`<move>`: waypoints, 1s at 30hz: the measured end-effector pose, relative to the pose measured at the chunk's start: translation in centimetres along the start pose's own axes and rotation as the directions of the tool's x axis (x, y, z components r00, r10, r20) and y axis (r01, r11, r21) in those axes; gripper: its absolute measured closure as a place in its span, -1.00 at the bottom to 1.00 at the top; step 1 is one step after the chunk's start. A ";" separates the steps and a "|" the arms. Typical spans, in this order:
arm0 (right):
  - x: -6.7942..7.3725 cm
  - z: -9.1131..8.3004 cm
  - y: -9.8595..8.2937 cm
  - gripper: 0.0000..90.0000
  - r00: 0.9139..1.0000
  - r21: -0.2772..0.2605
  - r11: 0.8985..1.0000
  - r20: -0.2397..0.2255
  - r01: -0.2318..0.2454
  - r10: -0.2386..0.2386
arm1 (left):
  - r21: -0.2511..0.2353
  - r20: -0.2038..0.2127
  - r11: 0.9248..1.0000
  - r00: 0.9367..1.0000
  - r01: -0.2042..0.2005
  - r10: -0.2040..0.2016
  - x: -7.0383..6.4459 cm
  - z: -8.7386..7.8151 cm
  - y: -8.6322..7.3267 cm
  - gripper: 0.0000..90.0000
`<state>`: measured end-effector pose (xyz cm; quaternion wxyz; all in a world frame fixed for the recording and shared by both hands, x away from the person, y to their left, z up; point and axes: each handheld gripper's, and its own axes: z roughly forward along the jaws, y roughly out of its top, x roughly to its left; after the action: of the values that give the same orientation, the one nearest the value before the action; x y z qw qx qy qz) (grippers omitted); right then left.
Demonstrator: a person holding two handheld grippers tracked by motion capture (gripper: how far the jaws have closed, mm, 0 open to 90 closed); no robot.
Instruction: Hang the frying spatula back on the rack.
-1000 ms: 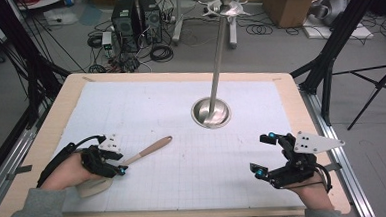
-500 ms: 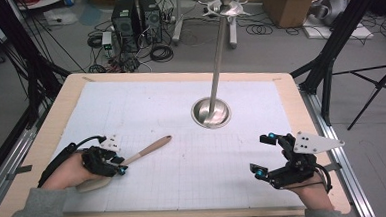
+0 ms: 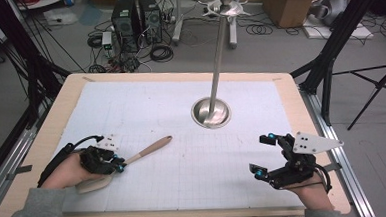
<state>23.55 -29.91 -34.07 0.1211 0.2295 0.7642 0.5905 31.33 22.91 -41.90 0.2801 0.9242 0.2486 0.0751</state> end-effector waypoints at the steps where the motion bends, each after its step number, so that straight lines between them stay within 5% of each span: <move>1: 0.0 0.0 0.0 -0.87 1.000 0.003 1.000 0.001 0.005 -0.005 | -0.010 0.003 1.000 1.000 0.002 -0.002 0.0 0.0 -0.1 0.68; 19: -0.1 0.2 0.0 -0.87 1.000 0.007 1.000 -0.005 0.000 0.000 | -0.036 0.010 0.999 0.999 0.038 -0.038 0.1 0.1 0.0 0.70; 30: -0.1 0.0 -0.2 -0.87 1.000 0.007 1.000 0.000 -0.001 0.001 | -0.118 0.030 0.991 0.998 0.061 -0.058 0.4 -1.2 0.5 0.71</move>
<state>23.62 -30.02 -34.22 0.1200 0.2302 0.7661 0.5880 31.55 23.33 -40.61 0.3399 0.8990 0.2676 0.0691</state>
